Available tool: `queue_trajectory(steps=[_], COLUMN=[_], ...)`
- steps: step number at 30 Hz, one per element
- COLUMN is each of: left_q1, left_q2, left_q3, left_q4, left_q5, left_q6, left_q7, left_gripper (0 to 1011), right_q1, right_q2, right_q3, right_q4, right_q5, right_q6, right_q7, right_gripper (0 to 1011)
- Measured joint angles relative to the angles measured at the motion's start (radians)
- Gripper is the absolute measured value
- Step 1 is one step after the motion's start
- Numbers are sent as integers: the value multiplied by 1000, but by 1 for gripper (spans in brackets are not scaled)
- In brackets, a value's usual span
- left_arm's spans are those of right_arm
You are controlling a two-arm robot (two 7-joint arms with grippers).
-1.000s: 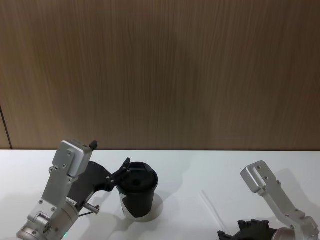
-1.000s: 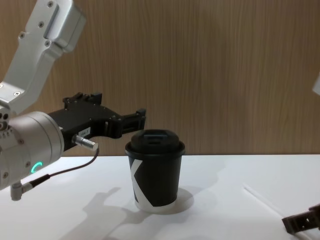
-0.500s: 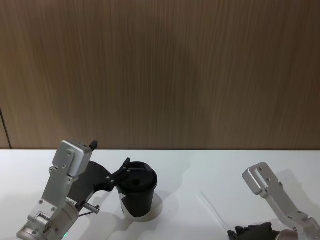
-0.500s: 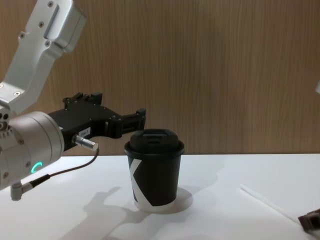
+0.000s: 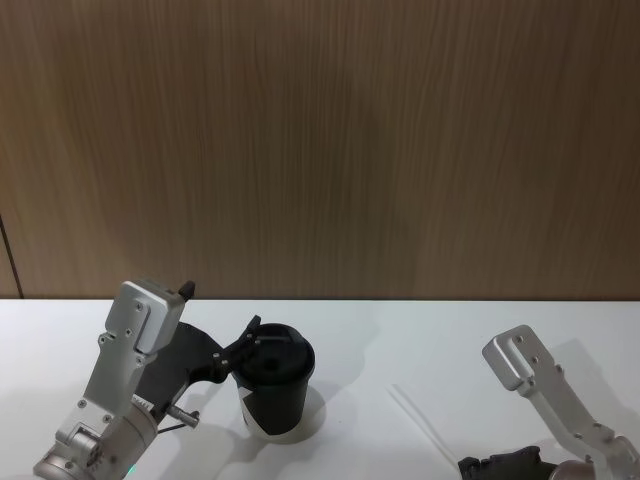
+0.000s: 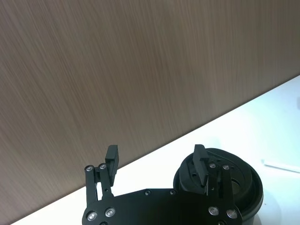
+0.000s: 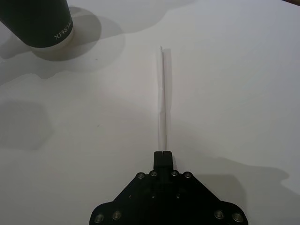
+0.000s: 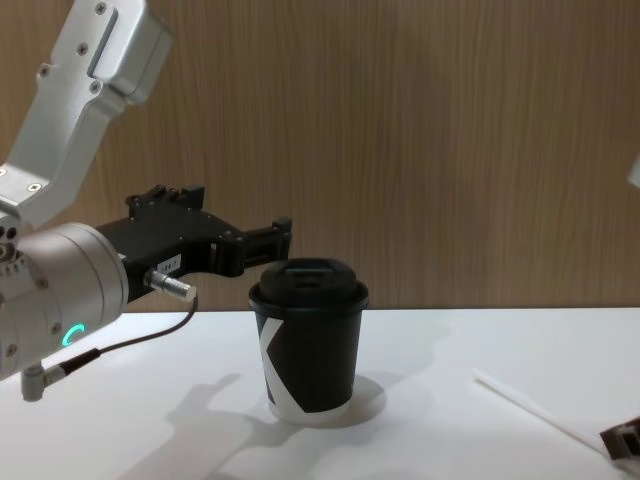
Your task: Pick up the straw with one hand, pass it to the other hand, and insert it into the cup.
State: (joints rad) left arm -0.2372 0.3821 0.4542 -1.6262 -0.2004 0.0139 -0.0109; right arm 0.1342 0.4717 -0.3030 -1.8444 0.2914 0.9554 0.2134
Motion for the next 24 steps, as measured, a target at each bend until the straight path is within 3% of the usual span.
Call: queue_trajectory(steps=[12,24], left_q1=[0,0], left_q2=[0,0], left_q3=[0,0], left_q4=[0,0], left_q5=[0,0], left_q6=[0,0], left_q7=[0,0], left_gripper=[1000,1000], right_q1=[1,-13], right_q2=[-6,-9], right_q3=[5,41], right_q4=[4,-28], right_q5=[-7,-26], right_q6=[-5,-46], right_q7=[6,-11], right_gripper=[0,0])
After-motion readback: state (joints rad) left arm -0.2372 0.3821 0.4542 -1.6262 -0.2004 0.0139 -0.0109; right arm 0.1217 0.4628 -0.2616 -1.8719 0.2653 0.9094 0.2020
